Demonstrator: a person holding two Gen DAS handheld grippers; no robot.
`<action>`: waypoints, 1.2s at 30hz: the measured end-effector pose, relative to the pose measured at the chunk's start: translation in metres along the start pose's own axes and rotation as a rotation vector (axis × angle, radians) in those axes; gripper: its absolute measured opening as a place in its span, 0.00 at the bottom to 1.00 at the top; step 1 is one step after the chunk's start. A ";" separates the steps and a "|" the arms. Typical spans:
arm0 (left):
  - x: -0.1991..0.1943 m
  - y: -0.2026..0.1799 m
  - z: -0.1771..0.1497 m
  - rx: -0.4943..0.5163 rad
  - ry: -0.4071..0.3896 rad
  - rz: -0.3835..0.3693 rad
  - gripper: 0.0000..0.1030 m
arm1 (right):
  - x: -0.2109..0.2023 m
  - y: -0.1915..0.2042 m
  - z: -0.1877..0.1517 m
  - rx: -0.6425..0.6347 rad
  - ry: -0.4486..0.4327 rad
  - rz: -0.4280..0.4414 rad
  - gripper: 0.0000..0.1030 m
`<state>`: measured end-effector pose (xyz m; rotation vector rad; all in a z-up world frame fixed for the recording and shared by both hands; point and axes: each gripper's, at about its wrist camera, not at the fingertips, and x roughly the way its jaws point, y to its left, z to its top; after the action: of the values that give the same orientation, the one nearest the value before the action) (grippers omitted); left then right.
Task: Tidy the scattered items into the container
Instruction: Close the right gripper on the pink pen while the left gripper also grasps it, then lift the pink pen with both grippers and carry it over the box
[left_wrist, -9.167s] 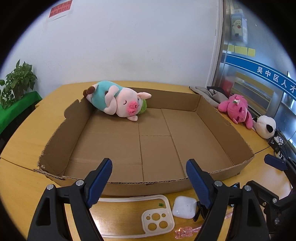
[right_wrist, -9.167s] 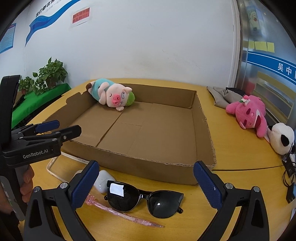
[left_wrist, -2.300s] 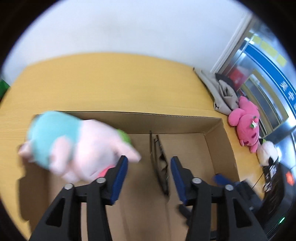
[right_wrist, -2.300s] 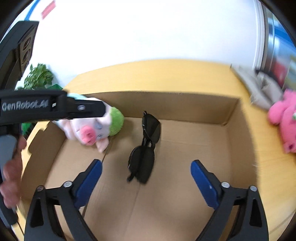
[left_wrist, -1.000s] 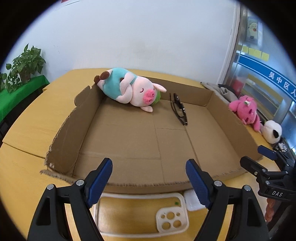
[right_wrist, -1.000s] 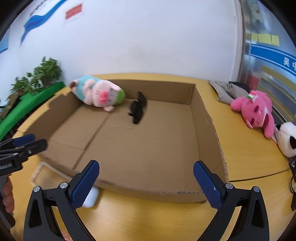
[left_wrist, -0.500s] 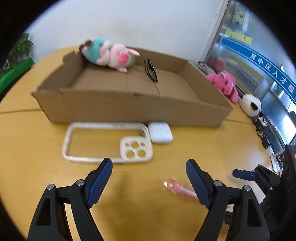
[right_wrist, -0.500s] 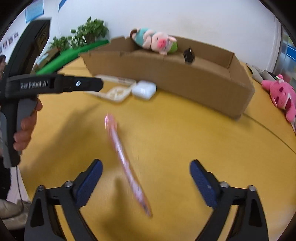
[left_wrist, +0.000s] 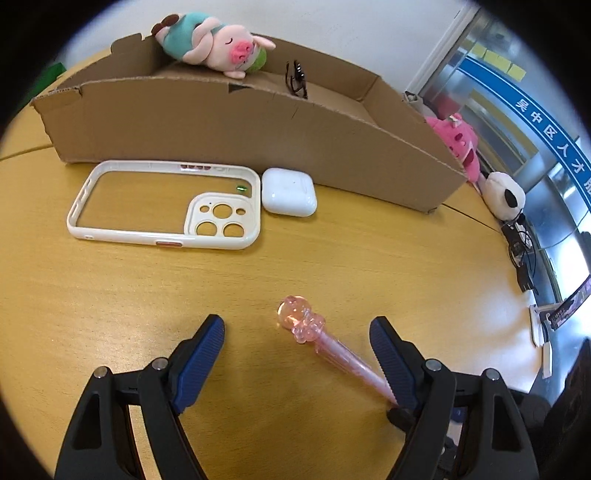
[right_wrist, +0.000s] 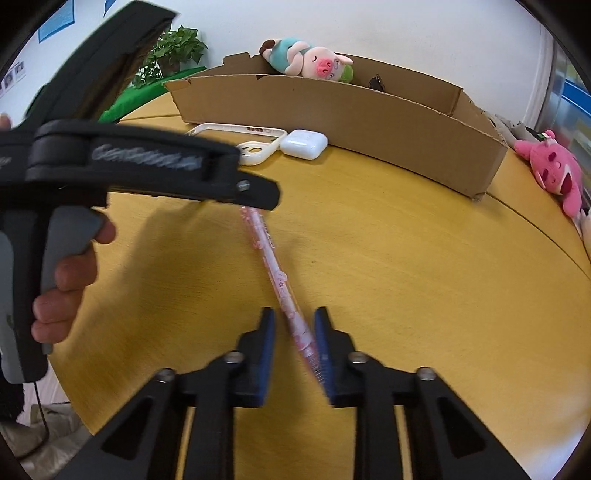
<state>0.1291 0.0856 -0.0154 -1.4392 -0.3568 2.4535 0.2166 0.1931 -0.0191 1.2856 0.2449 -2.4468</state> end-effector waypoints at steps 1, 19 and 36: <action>0.001 0.000 0.001 -0.006 -0.002 0.001 0.77 | -0.001 0.003 -0.001 0.006 -0.002 0.013 0.14; 0.006 0.002 0.009 -0.028 0.031 0.034 0.23 | 0.008 0.014 -0.001 0.161 -0.010 0.262 0.12; -0.080 -0.066 0.119 0.148 -0.141 -0.078 0.19 | -0.042 -0.023 0.085 0.164 -0.209 0.301 0.12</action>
<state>0.0693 0.1099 0.1287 -1.1756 -0.2495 2.4675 0.1643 0.1972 0.0636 1.0300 -0.1945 -2.3499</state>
